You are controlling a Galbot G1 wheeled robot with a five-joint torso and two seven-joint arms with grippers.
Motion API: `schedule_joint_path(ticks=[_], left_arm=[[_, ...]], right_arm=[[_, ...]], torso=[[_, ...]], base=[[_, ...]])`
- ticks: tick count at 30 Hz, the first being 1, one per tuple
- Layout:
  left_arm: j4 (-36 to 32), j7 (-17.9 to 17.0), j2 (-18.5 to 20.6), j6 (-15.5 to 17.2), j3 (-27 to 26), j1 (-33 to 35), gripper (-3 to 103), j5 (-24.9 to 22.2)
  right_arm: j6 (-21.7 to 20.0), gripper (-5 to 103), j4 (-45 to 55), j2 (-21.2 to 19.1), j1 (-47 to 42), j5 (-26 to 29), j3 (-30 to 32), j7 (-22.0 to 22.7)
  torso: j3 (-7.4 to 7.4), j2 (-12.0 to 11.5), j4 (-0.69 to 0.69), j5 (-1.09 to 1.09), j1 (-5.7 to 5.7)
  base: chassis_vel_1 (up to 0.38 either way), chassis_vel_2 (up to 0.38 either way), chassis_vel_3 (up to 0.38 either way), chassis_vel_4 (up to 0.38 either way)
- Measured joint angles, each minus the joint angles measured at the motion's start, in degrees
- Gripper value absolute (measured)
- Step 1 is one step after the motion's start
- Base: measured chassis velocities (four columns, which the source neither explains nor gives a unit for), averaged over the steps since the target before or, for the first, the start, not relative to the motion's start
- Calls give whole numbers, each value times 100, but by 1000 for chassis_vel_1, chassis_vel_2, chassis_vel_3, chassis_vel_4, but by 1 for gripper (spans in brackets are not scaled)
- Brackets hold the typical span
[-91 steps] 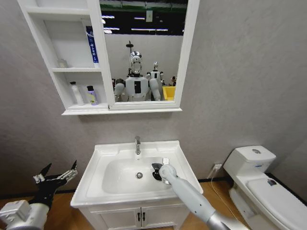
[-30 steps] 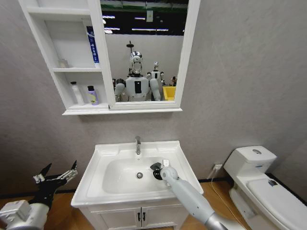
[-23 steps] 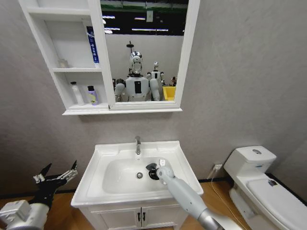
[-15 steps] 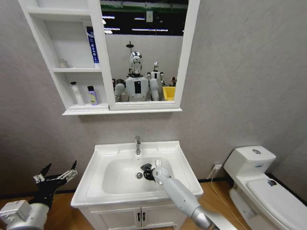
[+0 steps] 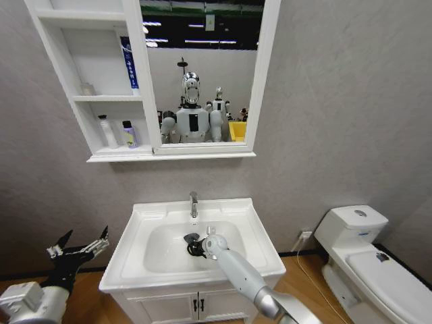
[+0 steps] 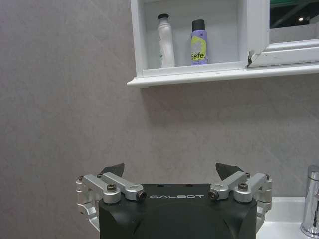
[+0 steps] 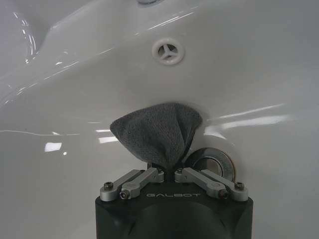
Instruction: Move facial cleanser and shampoo from washbasin to cabinet, then wipe washbasin with towel.
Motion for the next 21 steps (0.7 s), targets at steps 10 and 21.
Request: schedule_joint_path(ticks=[10,21], left_arm=[[0,3,0,0,0,0,100,0],[0,2,0,1,0,0,100,0]], right_arm=[[-264,4,2693,-1095,-617,1375,-139,978],[-253,4,5439,-1892,-1564,2634,92,2552]], torso=[[-2,0,-3,1,-1],[-2,1,-2,1,-1]], base=[[0,0,0,0],[0,0,0,0]])
